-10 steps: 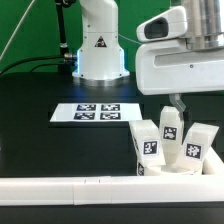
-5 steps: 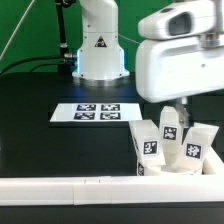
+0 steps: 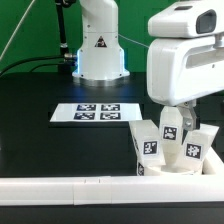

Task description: Assemble stool

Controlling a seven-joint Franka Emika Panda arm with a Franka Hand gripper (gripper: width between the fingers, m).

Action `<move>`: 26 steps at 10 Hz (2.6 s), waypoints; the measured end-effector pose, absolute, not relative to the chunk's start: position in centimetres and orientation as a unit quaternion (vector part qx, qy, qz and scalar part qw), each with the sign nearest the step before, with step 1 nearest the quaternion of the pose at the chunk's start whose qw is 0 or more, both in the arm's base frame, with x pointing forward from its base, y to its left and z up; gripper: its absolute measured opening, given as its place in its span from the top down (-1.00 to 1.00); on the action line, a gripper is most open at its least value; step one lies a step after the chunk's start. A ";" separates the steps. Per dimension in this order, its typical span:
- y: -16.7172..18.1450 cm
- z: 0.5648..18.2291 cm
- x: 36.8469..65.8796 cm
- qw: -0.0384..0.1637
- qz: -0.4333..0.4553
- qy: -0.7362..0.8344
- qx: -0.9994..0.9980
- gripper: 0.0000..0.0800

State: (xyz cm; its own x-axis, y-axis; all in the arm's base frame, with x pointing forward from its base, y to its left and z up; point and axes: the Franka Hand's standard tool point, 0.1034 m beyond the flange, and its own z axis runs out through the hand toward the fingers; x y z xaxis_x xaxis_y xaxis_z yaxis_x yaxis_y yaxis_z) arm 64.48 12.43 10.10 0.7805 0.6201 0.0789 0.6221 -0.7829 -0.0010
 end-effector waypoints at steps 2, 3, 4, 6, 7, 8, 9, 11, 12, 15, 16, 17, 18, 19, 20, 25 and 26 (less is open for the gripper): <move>12.2 8.6 64.2 -0.001 -0.033 -0.386 -0.922 -0.62; 12.0 7.8 63.9 -0.006 -0.026 -0.416 -0.909 -0.62; 11.8 7.1 63.7 -0.006 -0.021 -0.414 -0.910 -0.62; 12.2 6.2 63.3 -0.006 -0.015 -0.397 -0.918 -0.62; 12.3 6.1 63.2 -0.007 -0.012 -0.370 -0.929 -0.51; 12.1 6.1 63.2 -0.008 -0.012 -0.367 -0.930 -0.51; 12.1 6.1 63.2 -0.007 -0.012 -0.329 -0.944 -0.13; 11.7 6.1 63.3 -0.008 -0.013 -0.249 -0.968 0.16; 11.3 6.1 63.3 -0.010 -0.013 -0.206 -0.978 0.16; 10.2 6.0 64.6 -0.007 -0.031 -0.089 -0.995 0.16; 9.4 6.1 65.3 -0.001 -0.039 -0.021 -0.999 0.16; 9.2 6.1 65.5 0.002 -0.045 0.022 -0.999 0.16; 8.5 6.1 65.5 0.008 -0.046 0.104 -0.993 0.16; 8.0 6.3 65.4 0.010 -0.043 0.176 -0.983 0.16; 7.6 6.5 65.1 0.013 -0.026 0.240 -0.970 0.16; 5.8 6.1 64.6 0.028 0.007 0.458 -0.888 0.16; 5.6 6.1 64.5 0.026 0.007 0.474 -0.880 0.16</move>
Offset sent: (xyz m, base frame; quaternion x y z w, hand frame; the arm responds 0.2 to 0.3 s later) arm -0.0023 -0.0044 -0.0221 0.0016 -0.0234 -0.0536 0.9983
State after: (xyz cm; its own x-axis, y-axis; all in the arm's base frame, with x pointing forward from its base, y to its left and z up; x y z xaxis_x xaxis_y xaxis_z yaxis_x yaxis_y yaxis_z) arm 64.50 5.62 6.11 0.5498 -0.8345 -0.0374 -0.8352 -0.5485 -0.0400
